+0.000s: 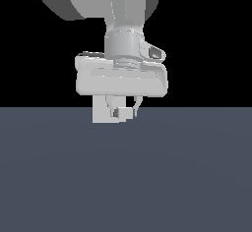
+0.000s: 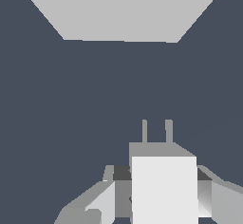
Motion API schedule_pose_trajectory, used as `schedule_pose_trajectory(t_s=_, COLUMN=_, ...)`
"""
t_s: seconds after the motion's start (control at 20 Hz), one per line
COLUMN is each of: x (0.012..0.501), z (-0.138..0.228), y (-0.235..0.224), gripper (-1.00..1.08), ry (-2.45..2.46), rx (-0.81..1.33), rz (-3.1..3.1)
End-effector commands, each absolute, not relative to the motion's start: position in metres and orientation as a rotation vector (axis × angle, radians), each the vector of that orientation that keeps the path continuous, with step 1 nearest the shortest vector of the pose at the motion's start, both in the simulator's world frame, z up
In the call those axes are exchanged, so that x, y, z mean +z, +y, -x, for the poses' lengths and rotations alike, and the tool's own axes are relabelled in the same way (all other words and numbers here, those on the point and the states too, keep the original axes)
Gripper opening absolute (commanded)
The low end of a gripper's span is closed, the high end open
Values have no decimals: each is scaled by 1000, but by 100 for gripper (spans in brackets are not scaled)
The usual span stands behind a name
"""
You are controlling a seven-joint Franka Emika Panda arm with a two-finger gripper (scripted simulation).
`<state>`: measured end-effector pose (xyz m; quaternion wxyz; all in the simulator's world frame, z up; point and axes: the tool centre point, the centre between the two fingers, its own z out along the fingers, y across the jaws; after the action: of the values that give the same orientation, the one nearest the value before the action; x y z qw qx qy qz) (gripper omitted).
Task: Plug the charger into the wall socket.
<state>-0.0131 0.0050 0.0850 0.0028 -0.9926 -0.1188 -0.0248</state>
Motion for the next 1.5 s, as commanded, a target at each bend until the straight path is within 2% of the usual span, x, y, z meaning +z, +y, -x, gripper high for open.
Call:
schedule_pose_trajectory(t_s=0.0, x=91, z=3, y=17, gripper=-100, ry=-356, rx=-77, rz=3115)
schedule_pose_trajectory(t_s=0.35, x=100, z=-12, y=34, gripper=-100, ry=-337, rx=-77, rz=3117)
schedule_pose_trajectory(t_s=1.05, x=100, z=-16, y=35, gripper=-100, ry=-337, rx=-77, rz=3117)
schedule_pose_trajectory(t_s=1.45, x=100, z=-37, y=40, gripper=-100, ry=-337, rx=-77, rz=3117)
